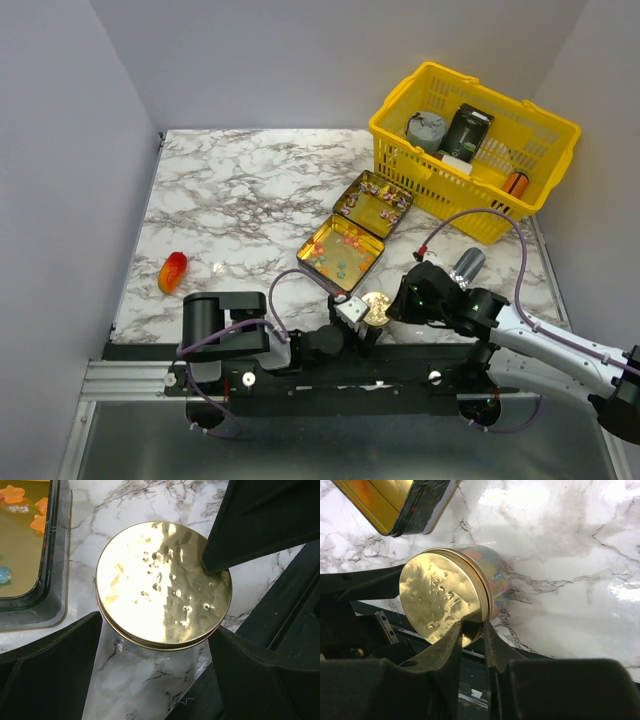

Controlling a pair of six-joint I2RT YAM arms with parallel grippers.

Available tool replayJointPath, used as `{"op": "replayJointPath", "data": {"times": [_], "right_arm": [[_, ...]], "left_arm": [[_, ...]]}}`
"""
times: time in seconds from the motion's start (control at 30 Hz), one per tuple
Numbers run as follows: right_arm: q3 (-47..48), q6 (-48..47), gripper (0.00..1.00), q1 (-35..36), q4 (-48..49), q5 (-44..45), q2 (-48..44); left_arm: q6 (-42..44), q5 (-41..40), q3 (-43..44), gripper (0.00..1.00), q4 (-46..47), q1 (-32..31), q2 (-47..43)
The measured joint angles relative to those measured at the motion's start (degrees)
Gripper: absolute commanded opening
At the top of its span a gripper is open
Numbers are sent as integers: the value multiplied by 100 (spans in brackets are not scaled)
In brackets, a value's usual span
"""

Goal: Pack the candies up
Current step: Screw the bottle lid onto the packing bottle.

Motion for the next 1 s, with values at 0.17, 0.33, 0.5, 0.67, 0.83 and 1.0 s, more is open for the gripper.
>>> {"op": "replayJointPath", "data": {"times": [0.17, 0.33, 0.5, 0.67, 0.83, 1.0], "right_arm": [[-20, 33, 29, 0, 74, -81, 59], [-22, 111, 28, 0, 197, -153, 186], [-22, 166, 27, 0, 199, -197, 162], [-26, 177, 34, -2, 151, -221, 92], [37, 92, 42, 0, -55, -153, 57], [380, -94, 40, 0, -219, 133, 192]], "left_arm": [[114, 118, -2, 99, 507, 9, 269], [232, 188, 11, 99, 807, 17, 522], [315, 173, 111, 81, 850, 39, 686], [428, 138, 131, 69, 911, 52, 761], [483, 275, 125, 68, 1019, 52, 813], [509, 417, 44, 68, 1141, 50, 822]]}}
